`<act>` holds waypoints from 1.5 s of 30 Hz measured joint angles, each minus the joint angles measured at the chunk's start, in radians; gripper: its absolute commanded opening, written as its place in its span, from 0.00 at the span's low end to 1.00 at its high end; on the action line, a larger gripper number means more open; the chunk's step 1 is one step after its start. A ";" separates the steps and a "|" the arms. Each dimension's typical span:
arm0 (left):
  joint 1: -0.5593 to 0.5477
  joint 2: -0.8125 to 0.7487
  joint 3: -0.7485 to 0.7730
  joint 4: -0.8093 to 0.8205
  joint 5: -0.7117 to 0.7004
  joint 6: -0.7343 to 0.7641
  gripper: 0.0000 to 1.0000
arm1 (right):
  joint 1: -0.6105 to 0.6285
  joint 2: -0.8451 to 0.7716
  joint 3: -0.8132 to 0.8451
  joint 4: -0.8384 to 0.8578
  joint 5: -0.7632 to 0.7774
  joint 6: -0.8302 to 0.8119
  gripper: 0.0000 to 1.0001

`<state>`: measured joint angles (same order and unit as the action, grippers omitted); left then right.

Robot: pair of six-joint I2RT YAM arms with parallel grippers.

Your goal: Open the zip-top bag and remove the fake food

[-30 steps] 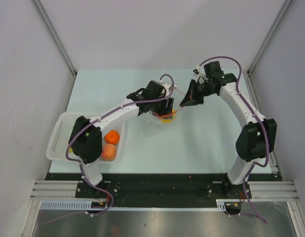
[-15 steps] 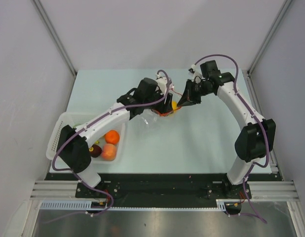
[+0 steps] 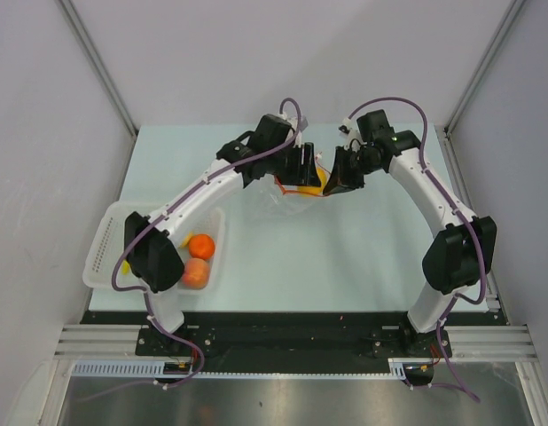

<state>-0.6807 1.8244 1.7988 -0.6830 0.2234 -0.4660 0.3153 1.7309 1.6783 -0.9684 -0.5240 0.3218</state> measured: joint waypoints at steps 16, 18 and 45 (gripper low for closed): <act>0.047 -0.070 -0.146 0.116 0.145 -0.378 0.00 | 0.041 -0.026 0.015 -0.009 0.127 -0.027 0.00; 0.053 -0.070 -0.150 0.143 0.162 -0.420 0.00 | 0.044 -0.042 0.001 0.000 0.137 -0.029 0.00; 0.043 -0.262 -0.392 0.478 0.417 -0.349 0.00 | -0.095 0.014 -0.014 0.111 0.007 0.023 0.00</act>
<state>-0.6380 1.5623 1.4067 -0.2047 0.6407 -0.8154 0.2203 1.7454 1.6642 -0.8574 -0.5167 0.3443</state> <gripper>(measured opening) 0.622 0.009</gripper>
